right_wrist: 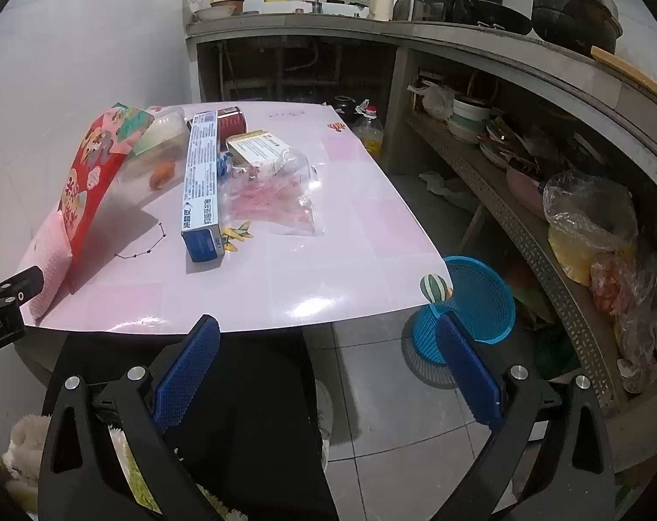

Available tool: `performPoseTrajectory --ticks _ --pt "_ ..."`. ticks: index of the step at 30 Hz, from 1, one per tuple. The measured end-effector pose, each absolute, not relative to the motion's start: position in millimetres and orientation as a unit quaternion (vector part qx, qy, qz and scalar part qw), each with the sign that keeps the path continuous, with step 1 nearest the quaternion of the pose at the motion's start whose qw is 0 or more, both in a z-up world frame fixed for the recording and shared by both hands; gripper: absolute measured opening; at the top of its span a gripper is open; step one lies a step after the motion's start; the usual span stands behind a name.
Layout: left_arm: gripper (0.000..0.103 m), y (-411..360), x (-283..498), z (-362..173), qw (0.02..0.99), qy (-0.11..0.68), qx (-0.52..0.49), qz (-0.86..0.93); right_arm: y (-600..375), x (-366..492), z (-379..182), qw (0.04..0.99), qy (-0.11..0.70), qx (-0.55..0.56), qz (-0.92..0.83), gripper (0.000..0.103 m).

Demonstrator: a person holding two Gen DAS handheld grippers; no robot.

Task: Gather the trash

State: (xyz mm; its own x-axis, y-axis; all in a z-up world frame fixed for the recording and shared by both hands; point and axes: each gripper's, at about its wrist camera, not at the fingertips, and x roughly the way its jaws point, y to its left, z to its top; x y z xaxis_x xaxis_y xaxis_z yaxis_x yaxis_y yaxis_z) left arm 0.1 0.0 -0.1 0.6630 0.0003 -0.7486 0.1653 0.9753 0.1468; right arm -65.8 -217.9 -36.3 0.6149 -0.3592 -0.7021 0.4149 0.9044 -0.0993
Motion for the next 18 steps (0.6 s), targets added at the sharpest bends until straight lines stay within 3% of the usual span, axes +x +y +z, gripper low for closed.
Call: performPoseTrajectory --ticks 18 --pt "0.095 1.0 1.5 -5.5 0.906 0.411 0.094 -0.041 -218.9 -65.8 -36.3 0.898 0.381 0.035 -0.216 0.097"
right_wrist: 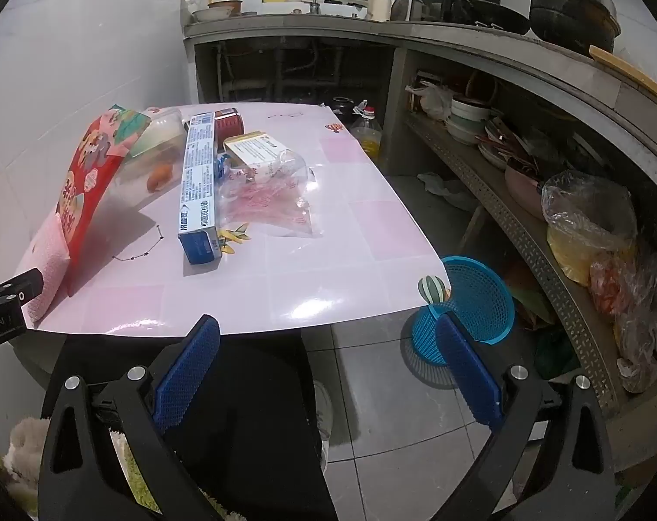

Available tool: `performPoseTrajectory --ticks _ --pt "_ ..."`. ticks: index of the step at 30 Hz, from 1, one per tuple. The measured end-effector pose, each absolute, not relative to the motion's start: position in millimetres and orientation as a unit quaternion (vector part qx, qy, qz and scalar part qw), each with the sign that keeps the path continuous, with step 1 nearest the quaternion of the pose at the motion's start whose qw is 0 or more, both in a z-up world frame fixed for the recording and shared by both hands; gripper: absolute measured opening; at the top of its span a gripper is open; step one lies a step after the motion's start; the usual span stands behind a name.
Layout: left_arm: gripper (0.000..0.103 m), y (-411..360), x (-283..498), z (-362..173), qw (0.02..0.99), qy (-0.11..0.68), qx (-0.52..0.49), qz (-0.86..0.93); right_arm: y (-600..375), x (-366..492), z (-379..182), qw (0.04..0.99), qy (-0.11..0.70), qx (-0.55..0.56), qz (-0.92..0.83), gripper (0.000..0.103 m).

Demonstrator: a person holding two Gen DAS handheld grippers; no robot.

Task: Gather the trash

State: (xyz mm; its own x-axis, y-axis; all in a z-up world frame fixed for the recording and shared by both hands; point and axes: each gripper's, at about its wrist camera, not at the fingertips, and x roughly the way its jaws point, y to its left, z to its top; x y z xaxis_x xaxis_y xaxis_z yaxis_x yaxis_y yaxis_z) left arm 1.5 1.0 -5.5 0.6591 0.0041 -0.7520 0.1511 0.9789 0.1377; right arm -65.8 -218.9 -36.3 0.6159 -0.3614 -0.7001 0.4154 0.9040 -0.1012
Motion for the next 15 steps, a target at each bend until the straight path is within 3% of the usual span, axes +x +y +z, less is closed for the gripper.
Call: performPoseTrajectory --ticks 15 --pt "0.095 4.8 4.1 -4.2 0.906 0.411 0.093 -0.042 -215.6 -64.3 -35.5 0.899 0.38 0.036 -0.216 0.097"
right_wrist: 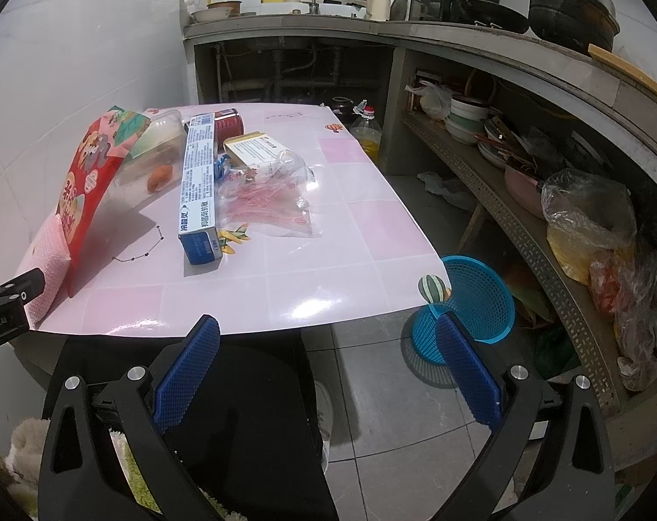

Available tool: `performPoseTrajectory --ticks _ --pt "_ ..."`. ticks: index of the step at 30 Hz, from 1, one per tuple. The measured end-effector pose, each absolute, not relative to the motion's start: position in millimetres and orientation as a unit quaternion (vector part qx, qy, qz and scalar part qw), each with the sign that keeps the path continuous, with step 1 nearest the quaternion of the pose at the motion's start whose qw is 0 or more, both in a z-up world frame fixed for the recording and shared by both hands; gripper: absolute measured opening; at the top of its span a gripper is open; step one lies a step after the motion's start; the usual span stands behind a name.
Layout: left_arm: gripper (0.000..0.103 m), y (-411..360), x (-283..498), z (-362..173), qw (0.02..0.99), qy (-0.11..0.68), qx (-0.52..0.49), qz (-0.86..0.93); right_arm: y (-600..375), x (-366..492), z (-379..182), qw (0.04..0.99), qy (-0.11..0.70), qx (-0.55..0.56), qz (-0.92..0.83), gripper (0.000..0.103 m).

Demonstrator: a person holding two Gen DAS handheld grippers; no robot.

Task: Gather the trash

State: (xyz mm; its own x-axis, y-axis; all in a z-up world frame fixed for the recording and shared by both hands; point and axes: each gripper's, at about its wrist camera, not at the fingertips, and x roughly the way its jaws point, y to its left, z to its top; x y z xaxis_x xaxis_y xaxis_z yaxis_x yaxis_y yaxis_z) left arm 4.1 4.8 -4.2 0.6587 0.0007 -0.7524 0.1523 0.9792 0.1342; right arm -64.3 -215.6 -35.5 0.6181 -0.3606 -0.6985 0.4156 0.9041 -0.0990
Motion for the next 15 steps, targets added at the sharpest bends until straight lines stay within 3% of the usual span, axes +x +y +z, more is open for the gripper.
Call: performPoseTrajectory --ticks 15 --pt "0.095 3.9 6.6 -5.2 0.905 0.412 0.096 -0.038 -219.9 -65.8 -35.7 0.899 0.38 0.037 -0.215 0.097"
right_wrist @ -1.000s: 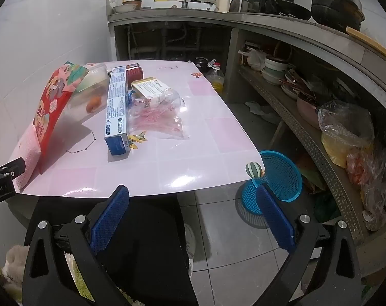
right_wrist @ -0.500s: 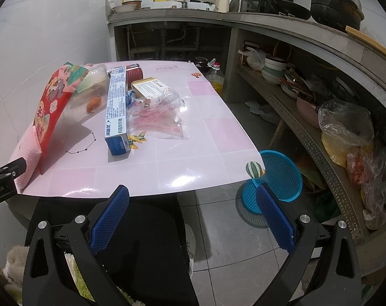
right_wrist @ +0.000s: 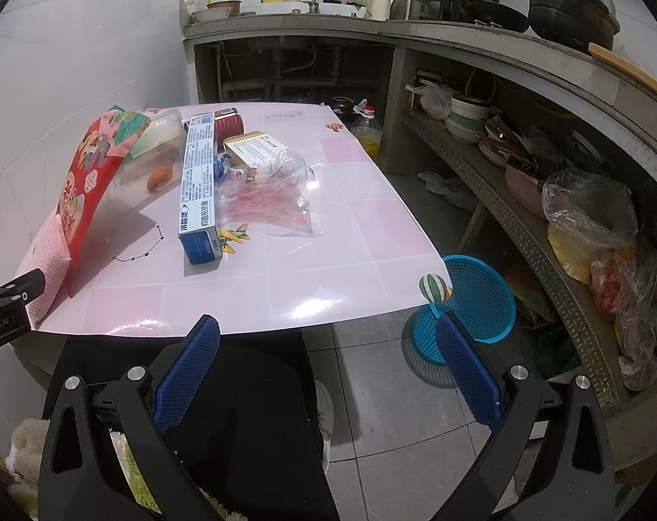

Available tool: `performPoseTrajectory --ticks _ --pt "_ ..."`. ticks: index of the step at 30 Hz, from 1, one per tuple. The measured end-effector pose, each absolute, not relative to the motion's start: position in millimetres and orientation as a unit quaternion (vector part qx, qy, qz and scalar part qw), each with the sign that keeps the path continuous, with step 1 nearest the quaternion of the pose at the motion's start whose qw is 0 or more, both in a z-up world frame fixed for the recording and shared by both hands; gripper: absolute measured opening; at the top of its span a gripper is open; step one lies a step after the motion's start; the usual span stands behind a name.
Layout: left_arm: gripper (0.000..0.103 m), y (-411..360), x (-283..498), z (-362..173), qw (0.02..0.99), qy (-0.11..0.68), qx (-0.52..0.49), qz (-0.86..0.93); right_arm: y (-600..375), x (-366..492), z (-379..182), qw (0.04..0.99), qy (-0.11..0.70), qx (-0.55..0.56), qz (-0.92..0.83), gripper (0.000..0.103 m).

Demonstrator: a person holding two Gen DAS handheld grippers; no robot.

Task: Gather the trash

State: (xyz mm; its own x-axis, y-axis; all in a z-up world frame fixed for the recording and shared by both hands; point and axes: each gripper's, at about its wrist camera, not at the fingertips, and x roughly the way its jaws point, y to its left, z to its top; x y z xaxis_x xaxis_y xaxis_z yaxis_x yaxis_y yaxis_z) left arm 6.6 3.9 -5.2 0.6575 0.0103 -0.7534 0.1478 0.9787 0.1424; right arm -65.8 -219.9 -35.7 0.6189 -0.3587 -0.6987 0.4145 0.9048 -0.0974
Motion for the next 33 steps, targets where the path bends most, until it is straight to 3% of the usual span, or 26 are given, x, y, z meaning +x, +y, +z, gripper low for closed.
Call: performPoseTrajectory --ticks 33 --pt "0.095 32 23 -11 0.919 0.375 0.108 -0.061 -212 -37 -20 0.904 0.381 0.019 -0.193 0.097"
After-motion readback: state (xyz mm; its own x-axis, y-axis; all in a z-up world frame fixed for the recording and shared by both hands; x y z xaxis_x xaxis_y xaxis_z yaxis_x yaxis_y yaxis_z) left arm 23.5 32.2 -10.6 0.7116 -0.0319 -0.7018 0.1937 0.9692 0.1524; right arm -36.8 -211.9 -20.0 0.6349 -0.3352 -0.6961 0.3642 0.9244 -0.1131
